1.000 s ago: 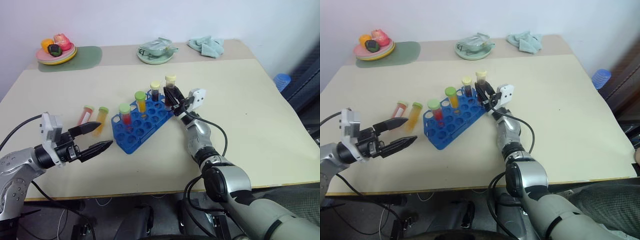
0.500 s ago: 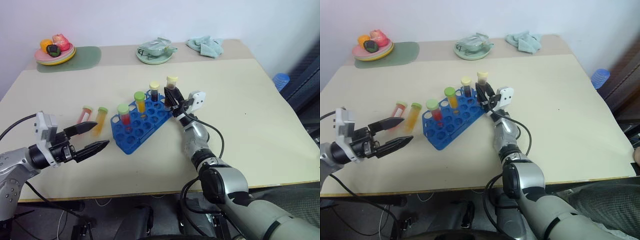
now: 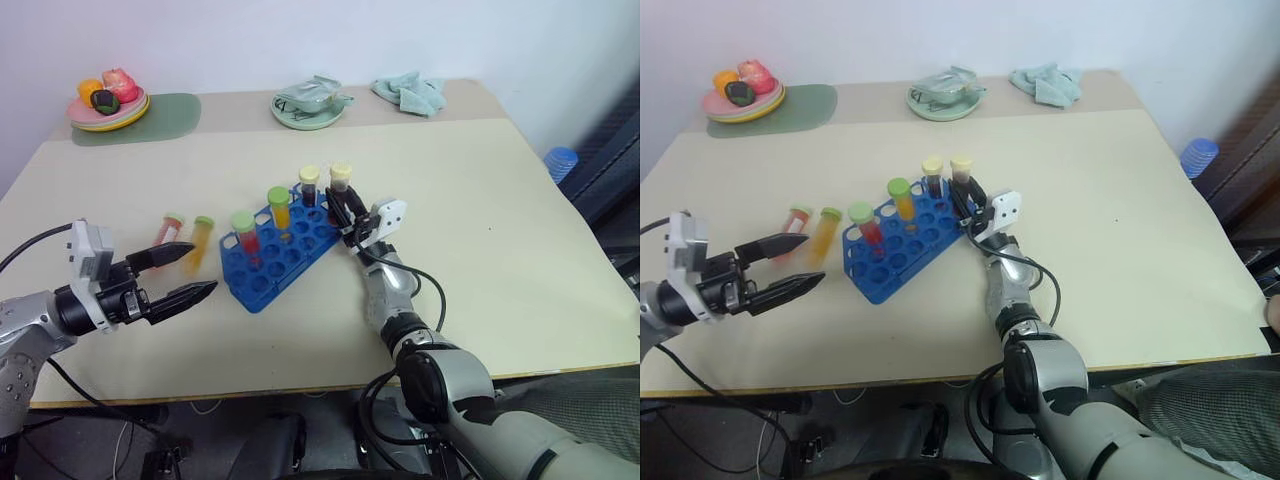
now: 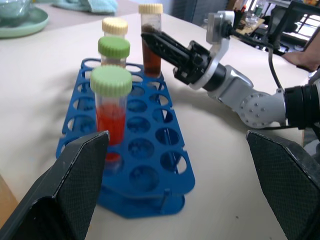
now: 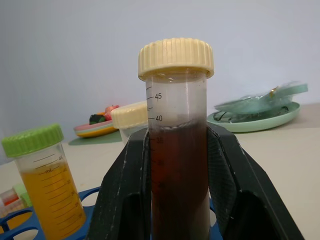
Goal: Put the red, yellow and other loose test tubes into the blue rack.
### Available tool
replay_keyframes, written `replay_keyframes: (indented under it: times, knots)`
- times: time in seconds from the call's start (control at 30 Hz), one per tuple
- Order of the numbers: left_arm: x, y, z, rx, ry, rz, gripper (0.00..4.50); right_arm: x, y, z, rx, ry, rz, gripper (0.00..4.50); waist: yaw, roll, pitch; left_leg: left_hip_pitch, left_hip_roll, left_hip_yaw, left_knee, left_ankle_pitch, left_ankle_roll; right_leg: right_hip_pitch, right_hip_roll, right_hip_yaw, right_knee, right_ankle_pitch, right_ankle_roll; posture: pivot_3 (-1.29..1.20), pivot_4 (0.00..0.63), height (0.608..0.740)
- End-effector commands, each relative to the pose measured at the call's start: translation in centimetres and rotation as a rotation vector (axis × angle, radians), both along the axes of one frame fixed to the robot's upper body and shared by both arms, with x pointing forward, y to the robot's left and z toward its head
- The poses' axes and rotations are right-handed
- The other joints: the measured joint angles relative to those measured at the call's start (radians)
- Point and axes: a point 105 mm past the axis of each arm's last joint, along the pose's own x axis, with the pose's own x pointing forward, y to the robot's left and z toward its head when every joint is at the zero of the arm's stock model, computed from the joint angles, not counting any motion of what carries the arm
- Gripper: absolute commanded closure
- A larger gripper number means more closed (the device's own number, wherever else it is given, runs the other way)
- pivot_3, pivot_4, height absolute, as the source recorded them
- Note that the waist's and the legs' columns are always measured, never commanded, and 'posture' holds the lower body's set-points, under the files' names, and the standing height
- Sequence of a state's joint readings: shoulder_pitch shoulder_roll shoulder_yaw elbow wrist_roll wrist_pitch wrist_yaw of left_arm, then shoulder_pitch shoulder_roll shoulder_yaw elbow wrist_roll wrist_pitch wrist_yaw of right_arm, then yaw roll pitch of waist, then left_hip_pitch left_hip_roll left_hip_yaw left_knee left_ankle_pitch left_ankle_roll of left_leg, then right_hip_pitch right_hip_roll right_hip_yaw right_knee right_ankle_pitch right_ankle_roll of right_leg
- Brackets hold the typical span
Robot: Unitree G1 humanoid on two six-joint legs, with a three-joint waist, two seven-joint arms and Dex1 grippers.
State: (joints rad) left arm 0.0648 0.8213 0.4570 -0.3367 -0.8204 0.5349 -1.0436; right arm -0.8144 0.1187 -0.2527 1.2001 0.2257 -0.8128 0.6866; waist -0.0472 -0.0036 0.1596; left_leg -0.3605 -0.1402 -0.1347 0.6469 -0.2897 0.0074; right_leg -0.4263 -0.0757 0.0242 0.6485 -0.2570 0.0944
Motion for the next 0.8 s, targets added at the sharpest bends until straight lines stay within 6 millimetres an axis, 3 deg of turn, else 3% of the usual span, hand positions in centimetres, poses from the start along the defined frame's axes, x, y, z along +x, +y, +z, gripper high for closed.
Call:
replay_keyframes:
  times: [0.03, 0.07, 0.1, 0.27, 0.5, 0.63, 0.8]
  knots:
    - [0.0, -0.2, 0.6, -0.007, -0.035, -0.019, 0.0, -0.9, 0.8, -2.5, -0.022, 0.071, 0.035, 3.32, 0.001, 0.0, 0.0, 0.003, 0.0, 0.0, -0.001, 0.0, 0.0, 0.001, 0.0, 0.0, -0.001, 0.0, 0.0, 0.0, 0.15, 0.74]
    - [0.0, -0.3, 0.6, -0.01, -0.034, -0.021, 0.0, -0.8, 0.5, -2.3, -0.022, 0.064, 0.023, 3.32, 0.001, 0.0, 0.0, 0.004, 0.0, 0.0, -0.001, 0.0, 0.0, 0.002, 0.0, 0.0, -0.001, 0.0, -0.001, 0.0, 0.15, 0.74]
    - [0.0, -0.3, 0.6, -0.012, -0.033, -0.023, 0.0, -0.8, 0.3, -2.2, -0.021, 0.057, 0.012, 2.53, 0.002, 0.0, 0.0, 0.004, 0.0, 0.0, -0.001, 0.0, 0.0, 0.002, 0.0, 0.0, -0.001, 0.0, -0.001, 0.0, 0.15, 0.74]
    - [0.2, -0.3, 0.5, -0.024, -0.033, -0.021, 0.0, -0.4, -0.2, -0.8, -0.044, -0.012, -0.048, 0.23, 0.002, -0.001, -0.001, 0.004, 0.0, 0.0, -0.001, 0.0, 0.0, 0.002, 0.0, 0.0, -0.001, 0.0, -0.001, 0.0, 0.15, 0.74]
    - [1.1, -0.2, 1.5, -0.152, -0.07, 0.036, 0.0, -0.2, -0.8, 3.5, -0.127, -0.219, -0.107, 0.23, 0.003, 0.0, 0.0, 0.003, 0.0, 0.0, 0.0, 0.0, 0.0, 0.001, 0.0, 0.0, 0.0, 0.0, -0.001, 0.0, 0.15, 0.74]
    - [2.6, 0.7, 2.9, -0.285, -0.1, 0.183, 0.0, -0.8, -1.3, 6.5, -0.174, -0.355, -0.081, 0.23, 0.002, 0.0, 0.0, 0.002, 0.0, 0.0, 0.0, 0.0, 0.0, 0.001, 0.0, 0.0, 0.0, 0.0, -0.001, 0.0, 0.15, 0.74]
    - [4.6, 1.7, 4.1, -0.318, -0.118, 0.376, 0.0, -2.3, -2.8, 9.4, -0.235, -0.409, 0.002, 0.23, 0.005, -0.001, 0.0, 0.0, 0.001, 0.0, 0.0, 0.0, -0.001, 0.001, 0.0, 0.0, 0.001, 0.0, -0.001, 0.0, 0.15, 0.74]
